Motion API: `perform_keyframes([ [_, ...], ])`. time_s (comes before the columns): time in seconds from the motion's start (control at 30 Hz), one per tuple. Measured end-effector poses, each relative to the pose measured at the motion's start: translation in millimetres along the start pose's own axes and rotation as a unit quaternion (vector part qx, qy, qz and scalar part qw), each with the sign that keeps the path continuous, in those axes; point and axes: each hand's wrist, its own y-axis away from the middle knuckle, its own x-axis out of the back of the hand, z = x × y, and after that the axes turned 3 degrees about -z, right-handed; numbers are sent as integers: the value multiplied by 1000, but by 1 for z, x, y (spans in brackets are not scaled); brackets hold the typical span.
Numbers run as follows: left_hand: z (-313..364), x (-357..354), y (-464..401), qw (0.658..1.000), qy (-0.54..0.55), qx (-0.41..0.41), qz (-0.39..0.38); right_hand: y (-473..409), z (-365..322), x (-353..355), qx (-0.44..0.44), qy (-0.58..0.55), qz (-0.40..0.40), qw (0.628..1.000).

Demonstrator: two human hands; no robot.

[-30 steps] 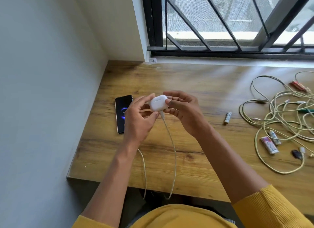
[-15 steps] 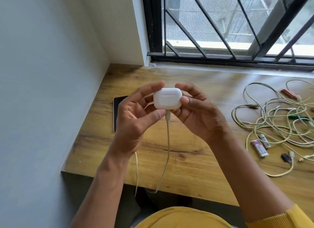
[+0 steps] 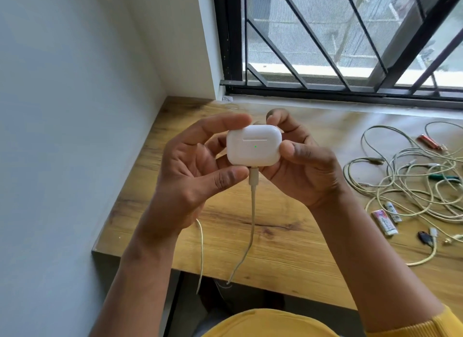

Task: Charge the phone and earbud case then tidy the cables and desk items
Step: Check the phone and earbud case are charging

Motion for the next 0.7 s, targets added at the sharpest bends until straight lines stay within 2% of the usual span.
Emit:
perform_keyframes([
  [0.7, 9, 14, -5, 1000, -15, 3, -4, -11, -1, -14, 0, 17, 24, 1000],
])
